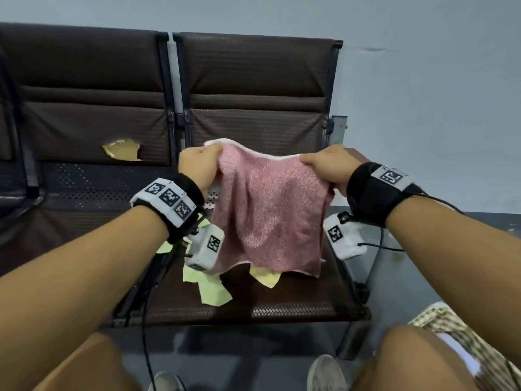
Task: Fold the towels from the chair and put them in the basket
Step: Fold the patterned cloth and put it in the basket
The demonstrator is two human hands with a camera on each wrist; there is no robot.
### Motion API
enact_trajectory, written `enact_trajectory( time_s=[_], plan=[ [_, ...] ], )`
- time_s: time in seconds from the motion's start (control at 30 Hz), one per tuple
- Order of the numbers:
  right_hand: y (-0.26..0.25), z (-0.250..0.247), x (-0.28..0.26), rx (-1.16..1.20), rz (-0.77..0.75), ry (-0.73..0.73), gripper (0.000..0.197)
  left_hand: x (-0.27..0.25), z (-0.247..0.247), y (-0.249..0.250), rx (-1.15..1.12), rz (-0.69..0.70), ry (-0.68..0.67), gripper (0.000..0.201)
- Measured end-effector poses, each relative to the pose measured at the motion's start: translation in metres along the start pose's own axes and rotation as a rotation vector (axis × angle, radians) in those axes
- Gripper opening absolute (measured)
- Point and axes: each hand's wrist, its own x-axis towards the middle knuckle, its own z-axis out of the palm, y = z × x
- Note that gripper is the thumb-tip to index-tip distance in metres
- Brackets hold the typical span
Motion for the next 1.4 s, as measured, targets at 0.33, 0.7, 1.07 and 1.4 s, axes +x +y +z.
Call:
enact_trajectory(
  time_s=[0.33, 0.7, 1.07, 1.4],
  plan=[
    [-0.039, 0.026, -0.040, 0.279, 0.009, -0.265, 0.020, -0.072, 0.034, 0.014, 0.115, 0.058, -0.516, 0.028],
    [-0.031, 0.020, -0.024, 0.075, -0.190, -0.330, 0.028, -0.021, 0.008, -0.005, 0.051, -0.267, -0.737, 0.028],
    [-0.004, -0.009, 0.041, -0.352, -0.386, 0.241, 0.017, 0.023, 0.040, 0.013, 0.098, 0.209, -0.242, 0.025],
    [0.055, 0.039, 0.019, -0.395, -0.309, -0.172, 0.019, 0.006, 0.004, -0.068, 0.405, -0.078, -0.416, 0.023]
  ],
)
